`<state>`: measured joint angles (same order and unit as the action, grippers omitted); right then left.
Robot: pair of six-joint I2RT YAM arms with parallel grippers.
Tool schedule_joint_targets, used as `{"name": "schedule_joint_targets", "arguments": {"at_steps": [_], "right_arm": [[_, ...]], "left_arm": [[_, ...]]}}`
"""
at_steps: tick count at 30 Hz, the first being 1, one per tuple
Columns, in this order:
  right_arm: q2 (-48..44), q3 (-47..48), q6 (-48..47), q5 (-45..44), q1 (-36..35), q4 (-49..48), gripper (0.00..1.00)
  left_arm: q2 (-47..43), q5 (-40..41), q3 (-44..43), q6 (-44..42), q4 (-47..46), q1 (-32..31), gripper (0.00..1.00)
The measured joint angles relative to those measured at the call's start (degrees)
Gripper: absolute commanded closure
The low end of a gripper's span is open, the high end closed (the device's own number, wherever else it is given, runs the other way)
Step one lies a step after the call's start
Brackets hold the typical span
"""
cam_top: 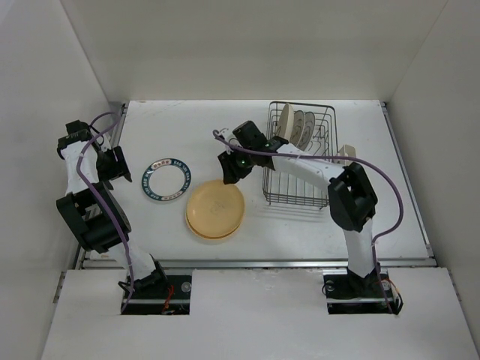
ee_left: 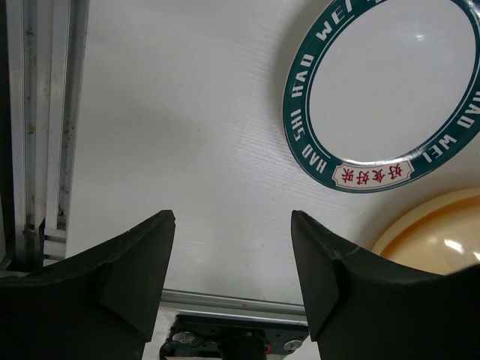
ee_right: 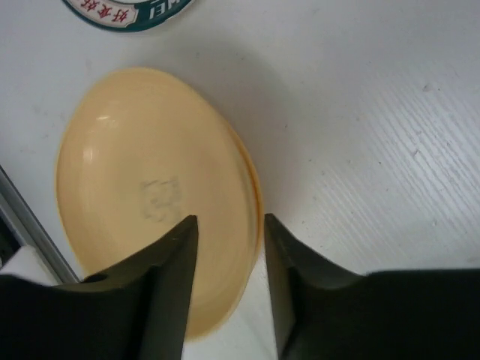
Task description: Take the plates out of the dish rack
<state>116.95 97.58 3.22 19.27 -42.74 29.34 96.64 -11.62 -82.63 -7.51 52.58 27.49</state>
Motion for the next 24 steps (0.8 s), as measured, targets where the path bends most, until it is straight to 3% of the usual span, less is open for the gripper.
{"name": "schedule_joint_targets", "arguments": {"at_steps": [2, 3, 12, 15, 18, 20, 24], "right_arm": [[0.0, -0.1, -0.1, -0.3, -0.5, 0.3, 0.36], [0.0, -0.1, -0.4, -0.5, -0.8, 0.2, 0.34], [-0.9, 1.5, 0.4, -9.9, -2.4, 1.4, 0.24], [-4.9, 2.9, 4.3, -16.4, -1.7, 1.2, 0.24], [-11.0, 6.1, 9.3, -24.0, 1.0, 0.7, 0.3], [-14.7, 9.2, 12.5, -29.7, 4.3, 0.2, 0.35], [-18.7, 14.5, 18.6, -37.4, 14.0, 1.1, 0.35]], "left_arm": [[0.0, 0.0, 0.0, 0.0, 0.0, 0.0, 0.4], [0.0, 0.0, 0.0, 0.0, 0.0, 0.0, 0.4], [0.0, 0.1, 0.1, 0.0, 0.0, 0.0, 0.4], [0.0, 0.1, 0.2, -0.1, 0.0, 0.0, 0.4], [0.0, 0.1, 0.4, -0.1, 0.0, 0.0, 0.4], [0.0, 0.1, 0.6, -0.1, 0.0, 0.0, 0.4], [0.0, 0.1, 0.7, -0.2, -0.1, 0.0, 0.4]]}}
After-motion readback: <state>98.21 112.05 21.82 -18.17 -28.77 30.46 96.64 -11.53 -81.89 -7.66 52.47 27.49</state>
